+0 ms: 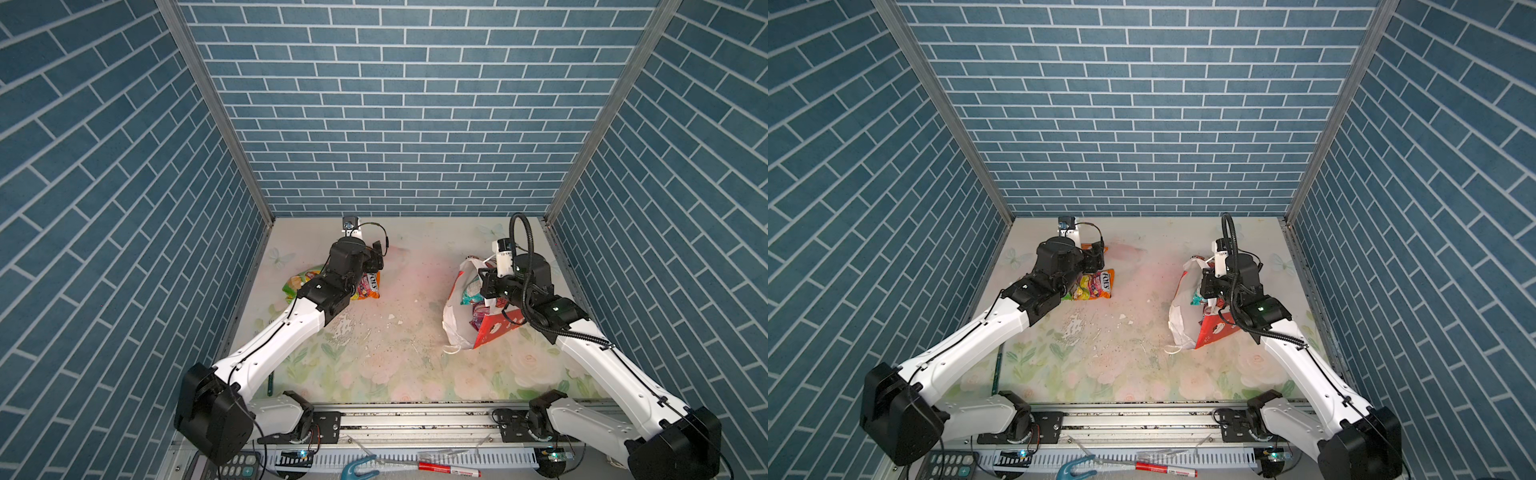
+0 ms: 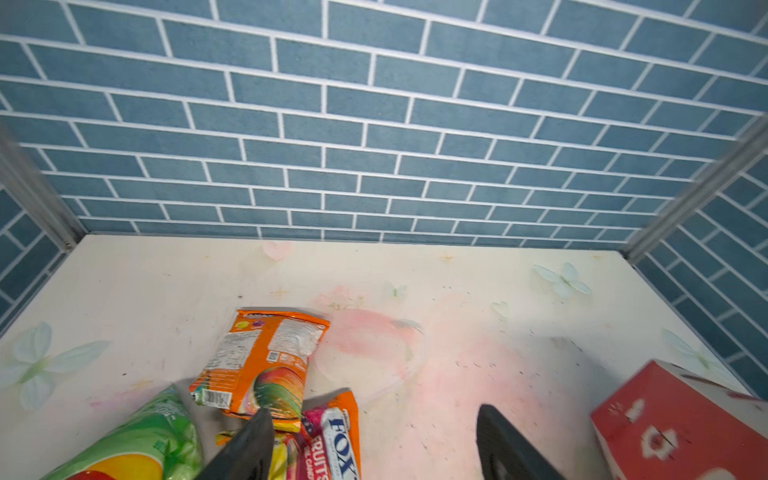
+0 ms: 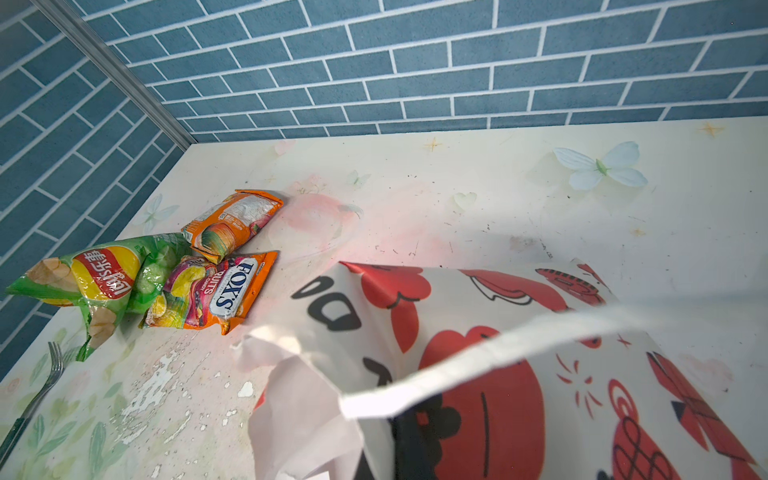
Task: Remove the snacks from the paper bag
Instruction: 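Carry the orange packet toward the chip bag and release it on the table, then move the empty left gripper back over the paper bag opening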
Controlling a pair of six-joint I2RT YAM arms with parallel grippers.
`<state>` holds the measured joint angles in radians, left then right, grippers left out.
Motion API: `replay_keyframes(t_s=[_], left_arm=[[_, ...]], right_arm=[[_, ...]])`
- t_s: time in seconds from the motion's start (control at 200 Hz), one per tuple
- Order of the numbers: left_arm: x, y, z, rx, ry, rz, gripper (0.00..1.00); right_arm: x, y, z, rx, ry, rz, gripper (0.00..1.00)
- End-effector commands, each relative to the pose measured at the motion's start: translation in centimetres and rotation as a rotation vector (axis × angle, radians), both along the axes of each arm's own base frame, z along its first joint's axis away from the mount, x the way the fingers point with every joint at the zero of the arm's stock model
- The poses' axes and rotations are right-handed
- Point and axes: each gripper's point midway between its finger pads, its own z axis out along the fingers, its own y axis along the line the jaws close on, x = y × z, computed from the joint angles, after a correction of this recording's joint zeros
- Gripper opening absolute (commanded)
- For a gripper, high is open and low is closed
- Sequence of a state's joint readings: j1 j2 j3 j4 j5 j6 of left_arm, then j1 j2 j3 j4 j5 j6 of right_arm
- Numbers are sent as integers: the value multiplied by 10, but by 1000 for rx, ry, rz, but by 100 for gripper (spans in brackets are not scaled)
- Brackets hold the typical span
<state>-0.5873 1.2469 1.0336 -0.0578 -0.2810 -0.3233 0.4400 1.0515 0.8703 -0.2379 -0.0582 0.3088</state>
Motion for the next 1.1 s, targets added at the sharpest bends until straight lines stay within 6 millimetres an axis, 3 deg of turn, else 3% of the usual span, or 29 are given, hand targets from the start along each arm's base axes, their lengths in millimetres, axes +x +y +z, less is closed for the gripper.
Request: replay_keyframes(t_s=[0.0, 0.325, 0.525, 0.815, 1.095], left_arm=[[-17, -19, 11, -1, -3, -81, 78], [-23, -75, 13, -62, -4, -274, 78], [-21, -104, 14, -108, -47, -378, 78], [-13, -129, 6, -121, -58, -465, 78], [-34, -157, 7, -257, -45, -609, 76]], right_arm=[[-1, 1, 8, -17, 13, 18, 0], [2, -2, 10, -99, 65, 22, 0], [6, -20, 20, -224, 85, -29, 0], [9, -40, 23, -320, 102, -112, 0], [12, -55, 32, -435, 91, -143, 0]])
